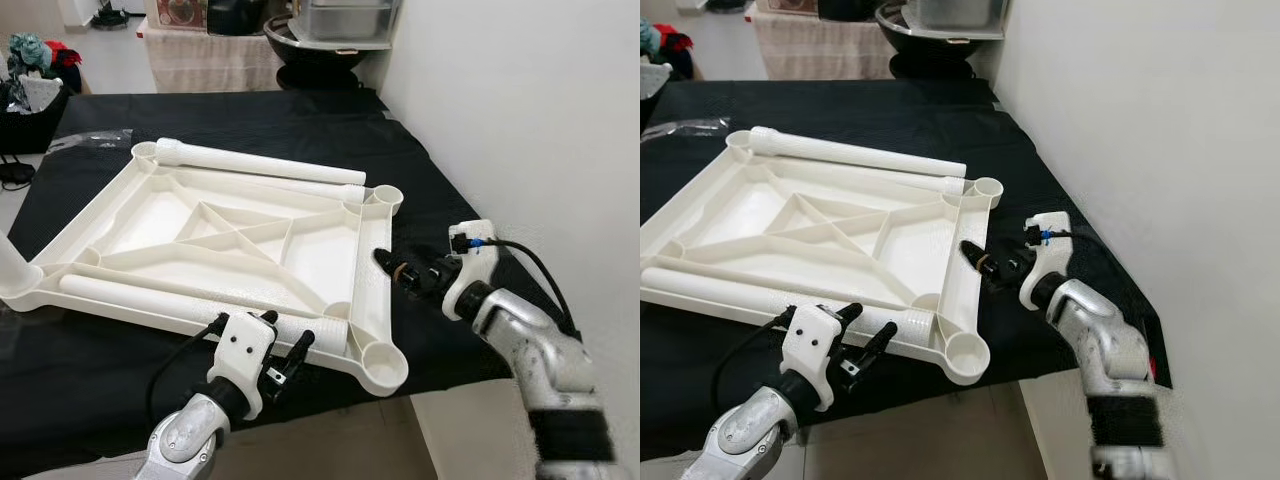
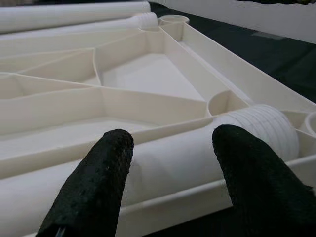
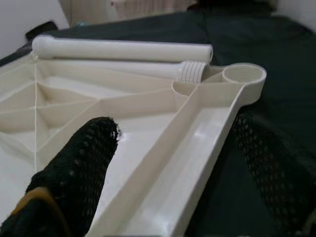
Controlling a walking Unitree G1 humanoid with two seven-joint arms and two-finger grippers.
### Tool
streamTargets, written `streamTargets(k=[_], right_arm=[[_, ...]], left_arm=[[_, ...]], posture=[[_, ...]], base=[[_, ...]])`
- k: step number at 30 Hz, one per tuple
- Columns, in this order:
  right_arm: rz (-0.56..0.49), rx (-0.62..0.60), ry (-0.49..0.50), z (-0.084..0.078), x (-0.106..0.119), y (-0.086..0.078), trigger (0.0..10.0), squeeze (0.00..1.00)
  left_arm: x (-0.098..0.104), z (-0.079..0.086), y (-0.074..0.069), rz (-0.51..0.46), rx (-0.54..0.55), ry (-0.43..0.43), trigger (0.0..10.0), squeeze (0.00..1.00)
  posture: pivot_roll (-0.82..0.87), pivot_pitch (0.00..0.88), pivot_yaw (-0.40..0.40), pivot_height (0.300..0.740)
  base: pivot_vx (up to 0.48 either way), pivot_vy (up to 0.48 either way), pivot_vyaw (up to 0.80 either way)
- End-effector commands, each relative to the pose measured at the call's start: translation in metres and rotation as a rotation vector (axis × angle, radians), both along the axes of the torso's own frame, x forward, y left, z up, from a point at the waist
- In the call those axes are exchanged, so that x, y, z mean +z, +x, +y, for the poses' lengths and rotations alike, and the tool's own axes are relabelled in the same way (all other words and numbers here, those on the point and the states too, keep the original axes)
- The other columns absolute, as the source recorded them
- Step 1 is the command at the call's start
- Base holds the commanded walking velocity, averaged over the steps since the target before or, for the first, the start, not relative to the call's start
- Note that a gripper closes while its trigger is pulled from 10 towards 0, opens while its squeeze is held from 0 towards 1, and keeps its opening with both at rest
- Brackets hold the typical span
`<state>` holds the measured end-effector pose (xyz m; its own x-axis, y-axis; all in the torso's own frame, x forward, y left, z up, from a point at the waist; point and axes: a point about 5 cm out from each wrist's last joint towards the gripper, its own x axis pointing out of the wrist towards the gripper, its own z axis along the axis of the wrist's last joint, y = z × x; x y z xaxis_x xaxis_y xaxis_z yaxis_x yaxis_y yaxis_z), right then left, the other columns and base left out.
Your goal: Building children table
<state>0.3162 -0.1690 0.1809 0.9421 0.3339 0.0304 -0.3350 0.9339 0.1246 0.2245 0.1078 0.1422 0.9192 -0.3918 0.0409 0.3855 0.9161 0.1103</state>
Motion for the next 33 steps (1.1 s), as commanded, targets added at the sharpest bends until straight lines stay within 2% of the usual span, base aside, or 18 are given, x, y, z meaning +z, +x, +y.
streamTargets(k=[1, 2, 13, 24, 30, 33], right_arm=[[-0.036, -0.031, -0.016, 0.001, 0.006, -0.003, 10.0, 0.00], [-0.052, -0.039, -0.004, 0.007, 0.011, -0.006, 10.0, 0.00], [-0.082, -0.070, 0.029, 0.013, 0.016, -0.009, 10.0, 0.00], [-0.092, -0.101, 0.000, 0.011, 0.020, -0.007, 10.0, 0.00], [-0.089, -0.101, 0.008, 0.013, 0.020, -0.006, 10.0, 0.00], [-0.083, -0.094, 0.029, 0.015, 0.021, -0.005, 10.0, 0.00]], left_arm=[[0.002, -0.002, -0.002, -0.013, 0.013, -0.001, 10.0, 0.00], [0.004, -0.001, -0.004, -0.023, 0.026, 0.003, 10.0, 0.00], [0.006, 0.000, -0.004, -0.034, 0.056, 0.003, 10.0, 0.00], [0.006, -0.002, -0.006, -0.036, 0.067, 0.005, 10.0, 0.00], [0.005, -0.002, -0.005, -0.033, 0.066, 0.008, 10.0, 0.00], [0.006, -0.001, -0.005, -0.036, 0.082, 0.009, 10.0, 0.00]], posture=[[0.07, 0.108, -0.116, 0.740], [0.07, 0.107, -0.114, 0.740], [0.06, 0.110, -0.114, 0.740], [0.07, 0.121, -0.116, 0.740], [0.07, 0.122, -0.117, 0.740], [0.07, 0.123, -0.117, 0.740]], base=[[0.000, 0.000, 0.00], [0.000, 0.000, 0.00], [0.000, 0.000, 0.00], [-0.306, 0.000, 0.00], [-0.341, 0.000, 0.00], [0.000, 0.000, 0.00]])
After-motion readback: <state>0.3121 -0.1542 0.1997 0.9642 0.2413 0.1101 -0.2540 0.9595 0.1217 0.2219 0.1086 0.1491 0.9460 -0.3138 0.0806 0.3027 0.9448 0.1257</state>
